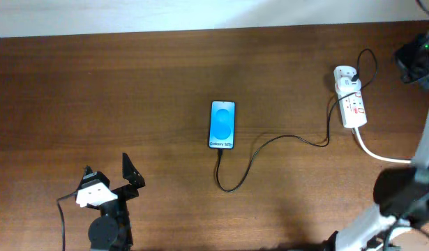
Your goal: Plug charger to phone and switch on socket
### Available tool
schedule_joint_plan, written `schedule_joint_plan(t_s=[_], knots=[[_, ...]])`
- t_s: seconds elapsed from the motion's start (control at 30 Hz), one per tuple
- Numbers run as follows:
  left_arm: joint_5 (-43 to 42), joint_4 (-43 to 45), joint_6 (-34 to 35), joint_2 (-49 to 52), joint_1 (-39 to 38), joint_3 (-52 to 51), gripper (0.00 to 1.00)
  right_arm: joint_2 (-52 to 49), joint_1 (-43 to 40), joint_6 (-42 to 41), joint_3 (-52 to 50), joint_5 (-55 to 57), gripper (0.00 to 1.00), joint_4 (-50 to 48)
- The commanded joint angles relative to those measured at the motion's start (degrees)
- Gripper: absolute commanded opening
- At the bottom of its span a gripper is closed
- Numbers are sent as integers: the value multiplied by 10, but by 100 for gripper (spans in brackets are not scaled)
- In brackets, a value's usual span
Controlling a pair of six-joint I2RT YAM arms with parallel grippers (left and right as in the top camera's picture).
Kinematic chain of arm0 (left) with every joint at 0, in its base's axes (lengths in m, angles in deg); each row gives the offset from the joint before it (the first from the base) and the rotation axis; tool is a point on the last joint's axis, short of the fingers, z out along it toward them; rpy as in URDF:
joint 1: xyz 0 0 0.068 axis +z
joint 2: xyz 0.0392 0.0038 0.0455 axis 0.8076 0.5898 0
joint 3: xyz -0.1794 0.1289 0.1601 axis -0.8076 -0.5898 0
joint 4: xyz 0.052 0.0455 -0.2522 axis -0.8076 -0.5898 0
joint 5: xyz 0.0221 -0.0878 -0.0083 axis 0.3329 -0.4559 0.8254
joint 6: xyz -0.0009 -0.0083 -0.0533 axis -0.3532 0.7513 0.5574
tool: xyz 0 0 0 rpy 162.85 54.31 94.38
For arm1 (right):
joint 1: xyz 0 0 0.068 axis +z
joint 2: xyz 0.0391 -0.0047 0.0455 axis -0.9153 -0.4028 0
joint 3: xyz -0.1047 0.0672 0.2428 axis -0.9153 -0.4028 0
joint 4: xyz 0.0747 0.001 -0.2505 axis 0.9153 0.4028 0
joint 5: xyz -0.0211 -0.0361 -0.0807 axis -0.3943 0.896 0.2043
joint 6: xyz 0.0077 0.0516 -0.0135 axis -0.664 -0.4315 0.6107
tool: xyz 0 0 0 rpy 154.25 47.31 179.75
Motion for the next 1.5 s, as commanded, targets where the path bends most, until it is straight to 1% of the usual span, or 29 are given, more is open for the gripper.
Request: schedule_joint_plan(t_s=[0.0, 0.03, 0.07, 0.1, 0.13, 0.17, 0.2, 0.23, 0.3, 0.33, 0.37, 0.6, 1.0, 1.13, 1.23, 1.3, 1.37, 1.4, 1.47], knots=[[4, 2, -9, -5, 4, -5, 99, 95, 43, 66, 9, -45, 4, 15], [4, 2, -9, -5, 4, -5, 99, 120, 56, 76, 9, -58, 4, 25], [4, 2, -9, -5, 4, -5, 99, 167, 80, 96, 9, -62, 4, 55], [4, 2, -9, -5, 4, -5, 99, 197, 92, 95, 9, -62, 4, 80], [4, 2, -9, -5, 4, -5, 99, 219, 99, 95, 9, -62, 9, 97], [4, 2, -9, -5, 4, -5, 99, 246, 104, 95, 9, -62, 23, 119], [4, 2, -9, -5, 4, -5, 99, 269, 106, 95, 9, -62, 46, 138], [4, 2, -9, -5, 4, -5, 99, 292, 106, 95, 9, -62, 72, 163], [4, 2, -9, -5, 4, -5, 99, 319, 106, 95, 9, -62, 83, 200], [4, 2, -9, -5, 4, -5, 99, 336, 106, 95, 7, -62, 85, 200], [4, 2, -9, -5, 4, -5, 99, 350, 106, 95, 7, -62, 99, 200], [4, 2, -9, -5, 4, -5, 99, 409, 106, 95, 7, -77, 98, 200], [4, 2, -9, -5, 4, -5, 99, 405, 114, 95, 6, -77, 98, 200], [4, 2, -9, -5, 4, -5, 99, 459, 114, 95, 6, -74, 98, 200], [4, 2, -9, -5, 4, -5, 99, 529, 114, 95, 5, -73, 98, 199], [4, 2, -9, -5, 4, -5, 99, 582, 130, 96, -2, -72, 98, 195], [4, 2, -9, -5, 4, -5, 99, 629, 146, 95, -44, -51, 99, 191], [4, 2, -9, -5, 4, -5, 99, 673, 156, 95, -103, -36, 98, 173], [4, 2, -9, -5, 4, -5, 99, 746, 165, 102, -224, -27, 98, 104]])
